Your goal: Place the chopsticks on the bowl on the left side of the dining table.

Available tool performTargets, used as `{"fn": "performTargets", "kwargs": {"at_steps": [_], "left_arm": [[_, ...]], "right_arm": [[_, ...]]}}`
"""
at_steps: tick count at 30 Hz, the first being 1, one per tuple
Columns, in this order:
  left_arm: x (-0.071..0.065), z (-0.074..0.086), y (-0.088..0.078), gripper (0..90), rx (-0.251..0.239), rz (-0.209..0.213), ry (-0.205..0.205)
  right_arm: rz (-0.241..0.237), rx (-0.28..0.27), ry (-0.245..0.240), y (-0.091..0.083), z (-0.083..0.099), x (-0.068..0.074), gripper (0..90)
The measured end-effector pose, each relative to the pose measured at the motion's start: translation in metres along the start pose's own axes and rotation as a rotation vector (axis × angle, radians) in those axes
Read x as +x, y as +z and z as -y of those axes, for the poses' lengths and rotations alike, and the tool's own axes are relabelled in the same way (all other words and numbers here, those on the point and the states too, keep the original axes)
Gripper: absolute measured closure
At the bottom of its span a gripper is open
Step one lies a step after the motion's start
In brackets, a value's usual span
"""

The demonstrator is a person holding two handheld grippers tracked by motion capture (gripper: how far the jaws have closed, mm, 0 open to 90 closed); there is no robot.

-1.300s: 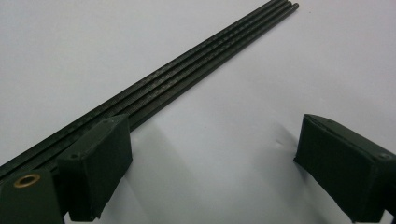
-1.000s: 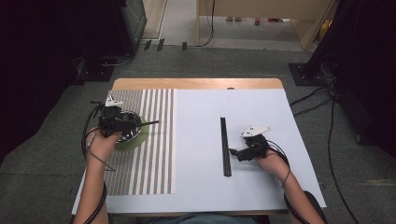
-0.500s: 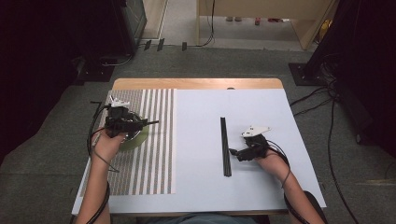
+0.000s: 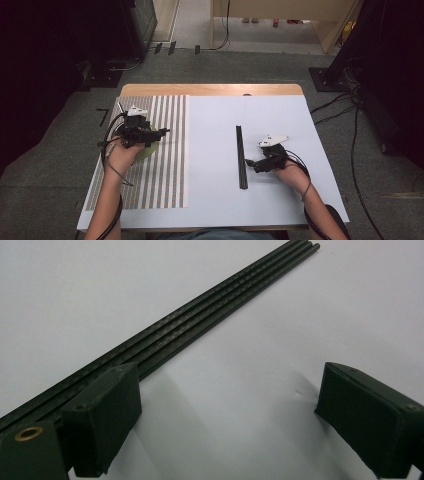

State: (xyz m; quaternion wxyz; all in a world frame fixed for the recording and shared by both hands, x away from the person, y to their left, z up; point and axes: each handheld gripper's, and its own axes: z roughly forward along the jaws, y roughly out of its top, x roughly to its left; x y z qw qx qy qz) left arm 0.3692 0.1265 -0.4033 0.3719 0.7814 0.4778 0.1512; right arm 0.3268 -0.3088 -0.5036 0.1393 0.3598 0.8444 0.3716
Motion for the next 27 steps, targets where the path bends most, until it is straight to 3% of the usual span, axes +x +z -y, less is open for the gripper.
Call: {"fn": "performTargets", "kwargs": {"at_steps": [3, 9, 16, 23, 27], "left_arm": [[-0.004, 0.0, 0.003, 27.2, 0.005, -0.017, 0.017], [-0.011, -0.001, 0.005, 26.1, 0.001, -0.01, 0.022], [-0.023, -0.002, 0.009, 25.2, -0.021, 0.002, 0.05], [-0.037, 0.0, 0.019, 24.6, -0.011, 0.009, 0.083], [-0.044, 0.001, 0.021, 24.5, -0.037, 0.015, 0.095]], "right_arm": [[0.0, 0.0, 0.0, 0.0, 0.0, 0.0, 10.2], [0.0, 0.0, 0.0, 0.0, 0.0, 0.0, 10.2], [0.0, 0.0, 0.0, 0.0, 0.0, 0.0, 10.2], [0.0, 0.0, 0.0, 0.0, 0.0, 0.0, 10.2], [-0.001, 0.0, 0.0, 0.0, 0.0, 0.0, 10.2]]}}
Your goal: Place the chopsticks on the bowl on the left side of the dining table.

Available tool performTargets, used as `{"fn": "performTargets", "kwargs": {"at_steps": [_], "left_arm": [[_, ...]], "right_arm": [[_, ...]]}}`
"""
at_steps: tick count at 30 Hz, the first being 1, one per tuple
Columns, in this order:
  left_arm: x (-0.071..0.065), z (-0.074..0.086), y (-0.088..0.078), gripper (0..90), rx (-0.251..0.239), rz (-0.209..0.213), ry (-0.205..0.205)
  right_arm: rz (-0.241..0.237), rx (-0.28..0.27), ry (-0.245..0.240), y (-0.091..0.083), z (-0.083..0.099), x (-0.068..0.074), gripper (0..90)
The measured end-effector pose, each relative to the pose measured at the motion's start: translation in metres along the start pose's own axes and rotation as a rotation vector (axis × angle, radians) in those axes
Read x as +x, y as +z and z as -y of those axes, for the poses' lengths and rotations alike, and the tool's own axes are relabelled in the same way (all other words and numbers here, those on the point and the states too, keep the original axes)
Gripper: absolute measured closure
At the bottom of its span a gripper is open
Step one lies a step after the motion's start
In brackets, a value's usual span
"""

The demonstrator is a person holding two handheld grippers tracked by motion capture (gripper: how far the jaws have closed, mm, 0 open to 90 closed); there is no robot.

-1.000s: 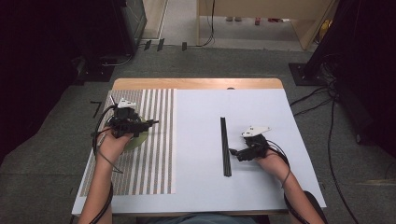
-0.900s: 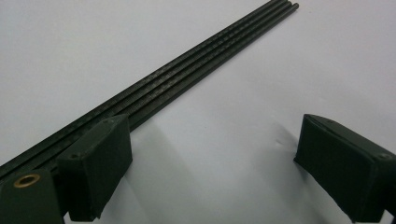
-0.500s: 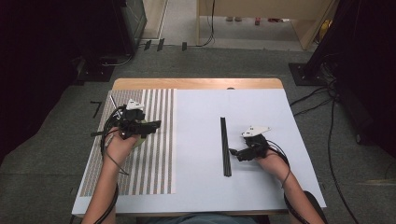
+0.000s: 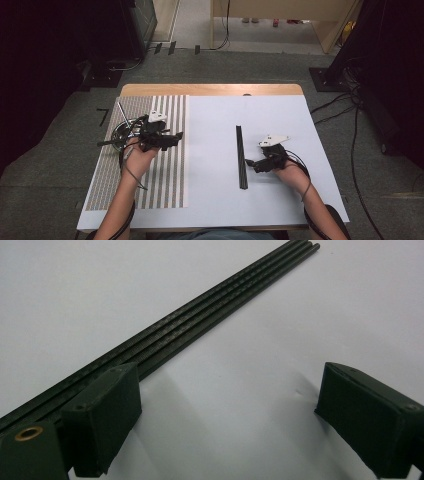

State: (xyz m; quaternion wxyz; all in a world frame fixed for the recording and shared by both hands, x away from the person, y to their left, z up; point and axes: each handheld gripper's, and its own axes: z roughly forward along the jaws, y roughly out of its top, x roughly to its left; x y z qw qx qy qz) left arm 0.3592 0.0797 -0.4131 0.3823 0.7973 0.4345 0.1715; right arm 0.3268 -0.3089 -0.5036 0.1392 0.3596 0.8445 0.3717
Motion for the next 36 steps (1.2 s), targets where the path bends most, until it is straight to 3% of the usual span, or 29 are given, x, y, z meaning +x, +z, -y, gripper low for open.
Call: {"fn": "performTargets", "kwargs": {"at_steps": [10, 17, 21, 26, 29, 32, 36], "left_arm": [[-0.013, 0.003, 0.01, 23.1, -0.002, 0.021, 0.025], [-0.021, 0.006, 0.015, 23.1, 0.0, 0.046, 0.02], [-0.027, 0.008, 0.02, 23.0, 0.004, 0.048, 0.056], [-0.035, 0.011, 0.026, 22.9, -0.004, 0.058, 0.063], [-0.041, 0.011, 0.025, 22.9, -0.033, 0.047, 0.104], [-0.046, 0.01, 0.025, 21.7, -0.057, 0.077, 0.103], [-0.053, 0.013, 0.031, 21.7, -0.036, 0.089, 0.115]], "right_arm": [[0.0, 0.0, 0.0, 0.0, 0.0, 0.0, 10.2], [0.0, 0.0, 0.0, 0.0, 0.0, 0.0, 10.1], [0.001, 0.0, 0.0, 0.0, 0.0, 0.0, 10.2], [0.0, 0.001, 0.002, 0.0, 0.0, 0.0, 10.2], [0.0, 0.001, 0.002, 0.0, 0.0, 0.0, 10.2], [0.001, 0.001, 0.001, 0.0, 0.0, 0.0, 10.2], [0.001, 0.001, 0.001, 0.0, 0.0, 0.0, 10.2]]}}
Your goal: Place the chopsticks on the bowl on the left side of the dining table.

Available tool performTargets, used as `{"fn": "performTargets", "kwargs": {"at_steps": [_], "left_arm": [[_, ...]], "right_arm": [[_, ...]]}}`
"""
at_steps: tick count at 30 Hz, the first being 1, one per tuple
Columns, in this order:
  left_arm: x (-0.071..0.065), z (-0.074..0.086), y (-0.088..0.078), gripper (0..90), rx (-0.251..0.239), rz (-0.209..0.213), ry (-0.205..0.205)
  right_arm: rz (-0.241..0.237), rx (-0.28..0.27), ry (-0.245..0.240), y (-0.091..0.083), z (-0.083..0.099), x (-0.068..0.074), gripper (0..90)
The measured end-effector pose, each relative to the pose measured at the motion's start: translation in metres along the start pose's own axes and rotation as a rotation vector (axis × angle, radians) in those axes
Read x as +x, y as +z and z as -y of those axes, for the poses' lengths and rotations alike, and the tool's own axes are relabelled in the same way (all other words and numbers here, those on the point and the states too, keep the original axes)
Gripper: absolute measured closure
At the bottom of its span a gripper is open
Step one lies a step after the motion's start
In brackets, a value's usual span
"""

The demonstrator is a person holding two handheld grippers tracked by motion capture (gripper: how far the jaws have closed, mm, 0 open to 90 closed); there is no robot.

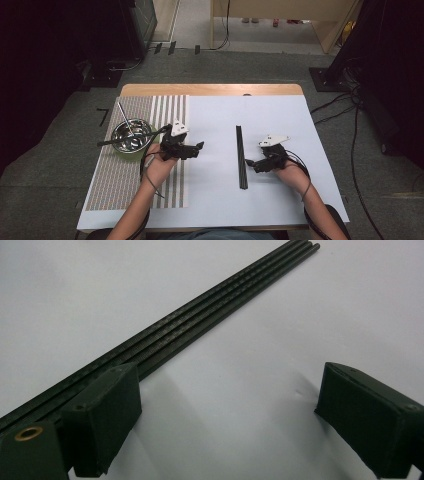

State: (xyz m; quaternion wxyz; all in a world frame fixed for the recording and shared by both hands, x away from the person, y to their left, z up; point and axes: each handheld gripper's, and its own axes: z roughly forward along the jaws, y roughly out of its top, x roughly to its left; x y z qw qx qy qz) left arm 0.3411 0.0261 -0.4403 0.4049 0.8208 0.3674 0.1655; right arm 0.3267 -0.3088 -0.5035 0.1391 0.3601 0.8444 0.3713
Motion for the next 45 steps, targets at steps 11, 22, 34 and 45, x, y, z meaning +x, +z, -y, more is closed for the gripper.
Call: {"fn": "performTargets", "kwargs": {"at_steps": [11, 22, 34, 45], "left_arm": [[-0.01, 0.007, 0.017, 21.8, 0.006, 0.024, 0.009], [-0.021, 0.013, 0.034, 21.7, 0.032, 0.041, 0.046], [-0.035, 0.022, 0.056, 21.7, 0.078, 0.074, 0.087], [-0.042, 0.024, 0.065, 18.6, 0.095, 0.084, 0.106]], "right_arm": [[0.0, 0.0, 0.0, 0.0, 0.0, 0.0, 10.2], [0.001, 0.001, 0.001, 0.0, 0.0, 0.0, 10.1], [0.001, 0.001, 0.001, 0.0, 0.0, 0.0, 10.2], [0.0, 0.001, 0.001, 0.0, 0.0, 0.0, 10.1]]}}
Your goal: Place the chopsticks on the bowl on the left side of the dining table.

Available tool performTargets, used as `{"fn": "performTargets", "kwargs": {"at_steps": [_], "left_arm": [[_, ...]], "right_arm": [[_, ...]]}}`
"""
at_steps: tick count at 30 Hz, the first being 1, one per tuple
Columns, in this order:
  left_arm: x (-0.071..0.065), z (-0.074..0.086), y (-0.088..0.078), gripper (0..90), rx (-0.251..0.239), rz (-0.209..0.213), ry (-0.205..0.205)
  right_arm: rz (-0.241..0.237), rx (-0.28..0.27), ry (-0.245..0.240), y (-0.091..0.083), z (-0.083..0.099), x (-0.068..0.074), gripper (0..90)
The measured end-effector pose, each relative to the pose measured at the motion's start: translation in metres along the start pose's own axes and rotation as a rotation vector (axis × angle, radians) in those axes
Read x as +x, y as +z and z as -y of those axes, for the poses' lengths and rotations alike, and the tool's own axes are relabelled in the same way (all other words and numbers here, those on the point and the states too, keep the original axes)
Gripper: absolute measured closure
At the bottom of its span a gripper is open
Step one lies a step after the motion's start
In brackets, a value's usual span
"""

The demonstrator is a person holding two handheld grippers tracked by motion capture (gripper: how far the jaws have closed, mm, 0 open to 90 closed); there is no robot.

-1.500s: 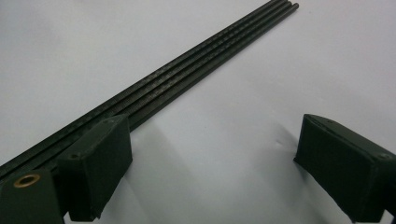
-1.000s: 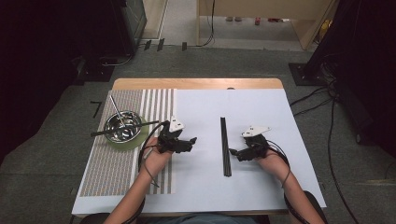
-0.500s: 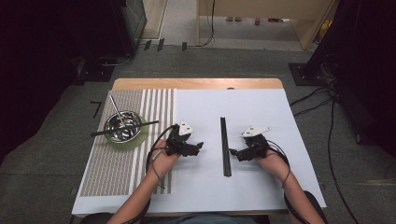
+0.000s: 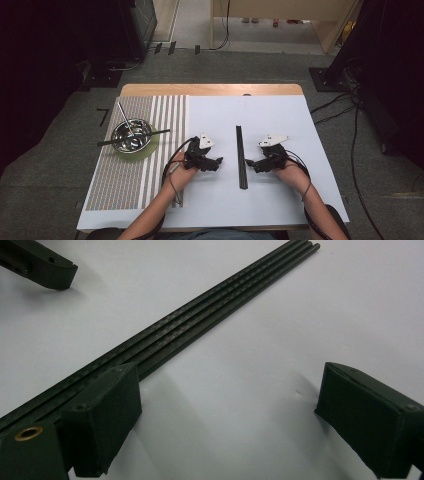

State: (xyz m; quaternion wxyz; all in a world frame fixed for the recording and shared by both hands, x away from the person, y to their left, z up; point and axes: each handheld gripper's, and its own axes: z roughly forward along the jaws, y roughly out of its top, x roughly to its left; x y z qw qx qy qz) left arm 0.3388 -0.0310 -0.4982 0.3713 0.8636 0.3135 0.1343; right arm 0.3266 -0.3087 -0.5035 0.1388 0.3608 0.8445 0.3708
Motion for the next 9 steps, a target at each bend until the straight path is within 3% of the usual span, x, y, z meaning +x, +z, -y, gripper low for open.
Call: {"fn": "performTargets", "kwargs": {"at_steps": [9], "left_arm": [[0.0005, 0.0, 0.0004, 17.7, 0.003, 0.007, -0.005]], "right_arm": [[0.0, 0.001, -0.001, 0.0, 0.0, 0.0001, 10.1]]}}
